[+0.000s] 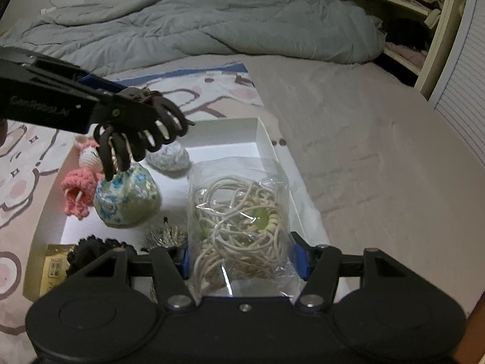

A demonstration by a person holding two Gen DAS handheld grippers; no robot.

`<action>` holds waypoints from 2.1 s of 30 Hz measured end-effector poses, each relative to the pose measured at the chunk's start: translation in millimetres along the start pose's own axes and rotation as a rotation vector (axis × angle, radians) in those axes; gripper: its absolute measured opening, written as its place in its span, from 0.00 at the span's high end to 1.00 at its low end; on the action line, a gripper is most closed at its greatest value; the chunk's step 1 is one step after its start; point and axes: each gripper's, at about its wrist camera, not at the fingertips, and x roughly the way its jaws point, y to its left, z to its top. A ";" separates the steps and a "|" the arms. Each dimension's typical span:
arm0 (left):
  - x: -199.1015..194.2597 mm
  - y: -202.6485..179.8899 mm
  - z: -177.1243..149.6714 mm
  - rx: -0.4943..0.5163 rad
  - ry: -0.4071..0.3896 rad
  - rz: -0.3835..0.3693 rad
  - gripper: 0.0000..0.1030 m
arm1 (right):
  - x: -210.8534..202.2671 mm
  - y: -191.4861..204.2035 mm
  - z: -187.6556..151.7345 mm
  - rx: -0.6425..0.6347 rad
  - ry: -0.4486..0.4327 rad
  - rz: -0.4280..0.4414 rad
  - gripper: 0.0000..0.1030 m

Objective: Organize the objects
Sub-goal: 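Open the right tool to drop the bag while the left tool releases the clip into the box, then withdraw both tools from the box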

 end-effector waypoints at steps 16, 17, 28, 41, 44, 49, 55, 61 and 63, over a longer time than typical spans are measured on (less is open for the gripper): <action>26.2 -3.1 -6.0 -0.036 0.025 0.011 0.46 | 17.0 -5.8 -9.2 0.018 0.074 -0.022 0.27; 26.3 -3.3 -6.2 -0.036 0.027 0.013 0.46 | 15.8 -7.0 -8.9 0.027 0.070 -0.025 0.26; 18.5 -7.6 -8.1 -0.034 0.032 0.022 0.46 | 7.0 -14.6 -6.2 0.096 0.034 0.009 0.29; -6.5 -4.7 -12.9 -0.067 0.020 0.047 0.46 | -9.9 -14.2 3.3 0.151 -0.021 0.031 0.29; -19.3 -1.6 -13.4 -0.088 0.008 0.062 0.46 | -16.5 -11.1 6.5 0.155 -0.039 0.033 0.29; -43.4 3.3 -15.4 -0.105 -0.007 0.112 0.41 | -25.9 -4.0 9.8 0.150 -0.061 0.040 0.27; -77.1 8.7 -22.1 -0.143 -0.033 0.164 0.32 | -45.6 5.6 14.4 0.132 -0.101 0.040 0.26; -116.1 13.8 -32.2 -0.196 -0.063 0.227 0.17 | -65.0 15.1 16.1 0.117 -0.126 0.030 0.25; -128.7 16.4 -36.8 -0.221 -0.070 0.249 0.14 | -71.0 17.2 15.7 0.121 -0.134 0.033 0.25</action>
